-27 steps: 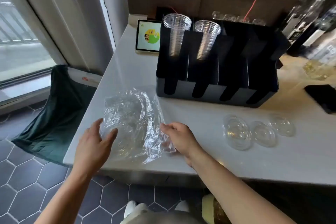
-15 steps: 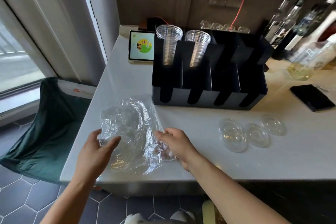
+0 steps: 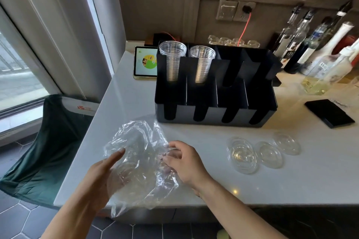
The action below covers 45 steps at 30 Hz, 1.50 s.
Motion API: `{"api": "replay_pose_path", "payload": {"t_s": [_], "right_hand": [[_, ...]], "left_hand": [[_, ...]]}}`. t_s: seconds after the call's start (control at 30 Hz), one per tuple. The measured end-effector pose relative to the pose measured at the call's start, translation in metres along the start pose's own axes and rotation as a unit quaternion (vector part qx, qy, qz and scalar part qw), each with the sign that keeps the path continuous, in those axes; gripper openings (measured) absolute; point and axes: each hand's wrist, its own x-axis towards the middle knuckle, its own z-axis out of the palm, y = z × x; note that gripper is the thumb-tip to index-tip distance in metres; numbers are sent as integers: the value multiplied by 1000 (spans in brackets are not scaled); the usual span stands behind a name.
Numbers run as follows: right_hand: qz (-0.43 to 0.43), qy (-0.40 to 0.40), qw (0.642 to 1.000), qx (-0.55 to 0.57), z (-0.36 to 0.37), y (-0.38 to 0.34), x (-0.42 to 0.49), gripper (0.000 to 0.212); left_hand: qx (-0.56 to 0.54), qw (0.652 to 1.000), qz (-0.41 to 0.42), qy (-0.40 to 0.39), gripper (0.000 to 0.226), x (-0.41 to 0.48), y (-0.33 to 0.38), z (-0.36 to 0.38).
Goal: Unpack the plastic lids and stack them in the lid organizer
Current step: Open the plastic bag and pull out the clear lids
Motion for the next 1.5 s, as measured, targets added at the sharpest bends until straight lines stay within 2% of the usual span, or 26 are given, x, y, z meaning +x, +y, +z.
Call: {"api": "replay_pose_path", "payload": {"t_s": [0.13, 0.27, 0.33, 0.43, 0.5, 0.57, 0.6, 0.7, 0.8, 0.83, 0.9, 0.97, 1.07, 1.13, 1.17, 1.23, 1.37, 1.43, 1.5], "right_hand": [[-44, -19, 998, 45, -9, -10, -9, 29], [-46, -13, 997, 61, -26, -16, -15, 27], [-29, 7, 999, 40, -31, -19, -15, 31], [-62, 55, 989, -124, -34, -28, -12, 56], [-116, 64, 967, -219, -35, -43, -6, 78], [-137, 60, 959, -242, -29, -61, 5, 97], [-134, 66, 964, -222, -25, -68, 12, 98], [-125, 110, 982, -92, -15, -77, 31, 59], [-108, 125, 986, -2, -20, -70, 35, 50], [-111, 119, 987, -8, -22, -69, 35, 53], [-161, 130, 973, -106, -27, -72, 34, 66], [-261, 121, 926, -244, -30, -81, 35, 70], [-372, 45, 841, -390, -28, -104, 37, 42], [-415, 28, 811, -411, -27, -112, 35, 19], [-432, 32, 802, -411, -28, -113, 35, 14], [-438, 25, 804, -401, -30, -112, 33, 18], [-386, -34, 827, -407, -28, -112, 33, 44], [-398, -48, 829, -389, -18, -111, 32, 38], [-423, -48, 831, -358, -13, -110, 33, 20]], "left_hand": [[-38, 998, 6, -40, 36, -1, -1, 11], [-83, 992, 100, 9, 57, 2, -7, 14], [-97, 987, 131, 11, 61, 1, -7, 14], [-90, 979, 182, 10, 45, 1, -8, 16], [-61, 971, 230, -9, 48, 0, -8, 20], [-24, 963, 267, -20, 56, -1, -9, 27], [-10, 961, 277, -25, 58, -2, -9, 29], [6, 958, 284, -31, 56, -2, -8, 32], [5, 960, 280, -28, 52, -2, -3, 25], [9, 959, 282, -22, 51, -3, -2, 23], [24, 956, 292, -10, 53, -3, -2, 18], [40, 952, 302, -13, 57, -4, -3, 17], [53, 948, 313, -28, 63, -3, -3, 18], [54, 947, 317, -27, 62, -2, -1, 17], [51, 946, 319, -22, 61, -2, 0, 16], [42, 947, 319, -20, 61, -4, 3, 12], [16, 950, 298, -88, 61, -10, 7, 15], [19, 951, 296, -88, 66, -11, 8, 19], [37, 948, 307, -77, 70, -11, 9, 21]]}}
